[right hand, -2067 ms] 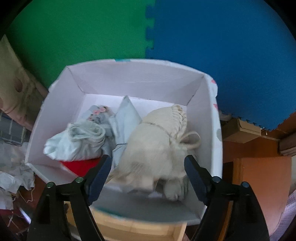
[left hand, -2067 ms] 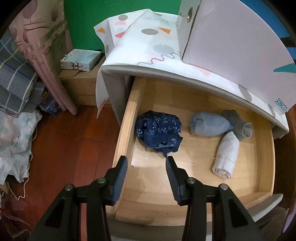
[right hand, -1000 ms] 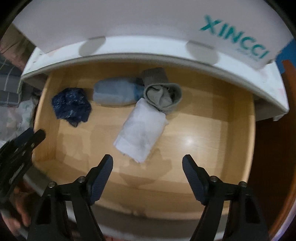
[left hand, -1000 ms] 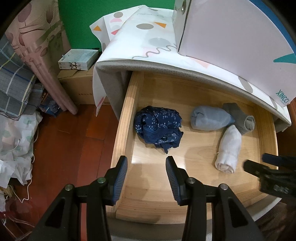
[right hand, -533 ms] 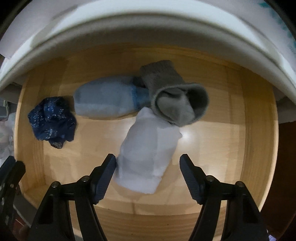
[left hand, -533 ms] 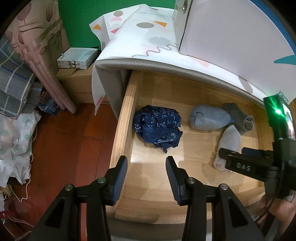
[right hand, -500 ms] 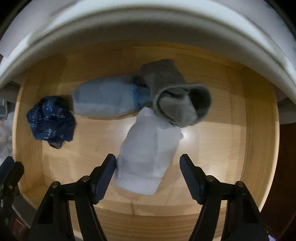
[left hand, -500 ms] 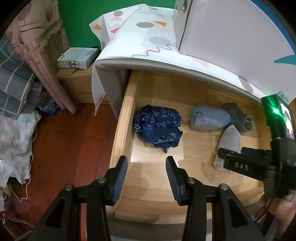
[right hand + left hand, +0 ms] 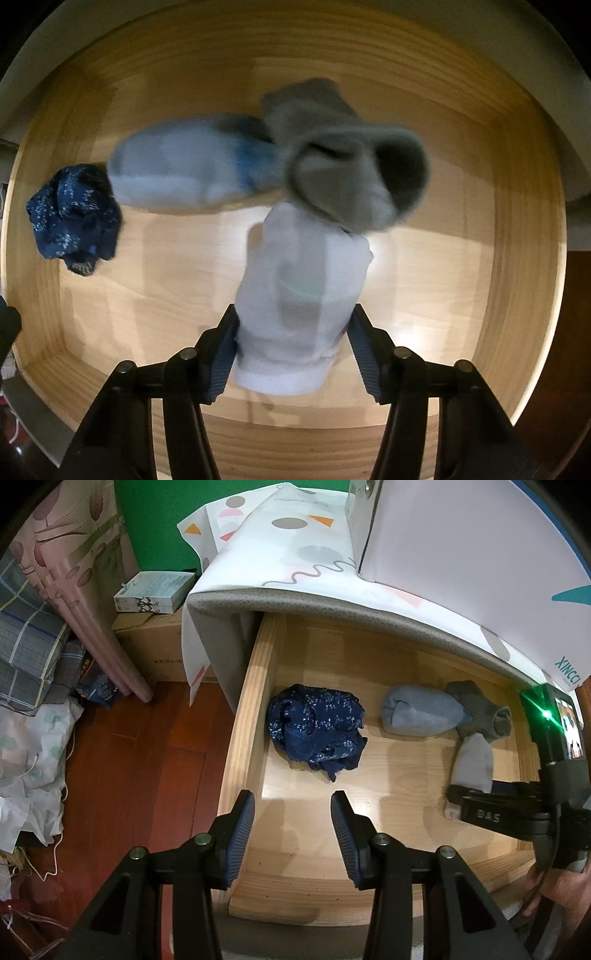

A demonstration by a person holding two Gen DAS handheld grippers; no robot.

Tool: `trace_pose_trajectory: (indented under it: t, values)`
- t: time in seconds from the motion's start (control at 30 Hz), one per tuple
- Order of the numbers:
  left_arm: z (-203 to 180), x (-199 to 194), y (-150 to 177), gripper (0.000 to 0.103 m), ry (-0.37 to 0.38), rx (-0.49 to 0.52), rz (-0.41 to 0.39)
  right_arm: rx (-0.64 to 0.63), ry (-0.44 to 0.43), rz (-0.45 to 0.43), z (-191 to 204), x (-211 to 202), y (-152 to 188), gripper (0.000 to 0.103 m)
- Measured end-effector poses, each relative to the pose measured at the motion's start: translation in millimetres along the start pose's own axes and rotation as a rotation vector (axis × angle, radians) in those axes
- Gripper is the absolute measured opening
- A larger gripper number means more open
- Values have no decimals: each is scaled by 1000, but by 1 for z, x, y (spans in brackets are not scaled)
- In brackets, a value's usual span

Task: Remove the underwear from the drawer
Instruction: 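Close the right tool on the white rolled sock and lift it, then lower the left tool onto the navy floral garment and close it while right holds the sock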

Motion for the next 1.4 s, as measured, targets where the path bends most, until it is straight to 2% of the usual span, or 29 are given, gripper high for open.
trace_pose_trajectory:
  t: [0.33,0.67,0.93,1.2,1.33,1.4]
  values:
    - [-9,4,3,44,6,42,28,30,10,63,-40,11,16,50]
    - [-5,7,3,44,21,15,48,27,47,116,-79,12,18,49]
    - [-6,9,3,44,28,15,58,-27,59,150,-85,16,32,48]
    - [-21,17,-8,44,104,16,64,5,-17,153,-80,27,13,47]
    - [-32,25,-18,44,97,43,50,1,-18,144,-81,24,11,47]
    - [-35,28,-25,44,99,44,40,0,-20,141,-88,23,21,48]
Point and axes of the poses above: each gripper's, at about its wrist camera, not at the fingertips, and x roughly the way its jaws point, z to its left, y to its underside, the point moved 8 cm from there along x, roughly the way its jaws point, and after that the axes turned 5 degrees about -y, right-handed, at the moved point
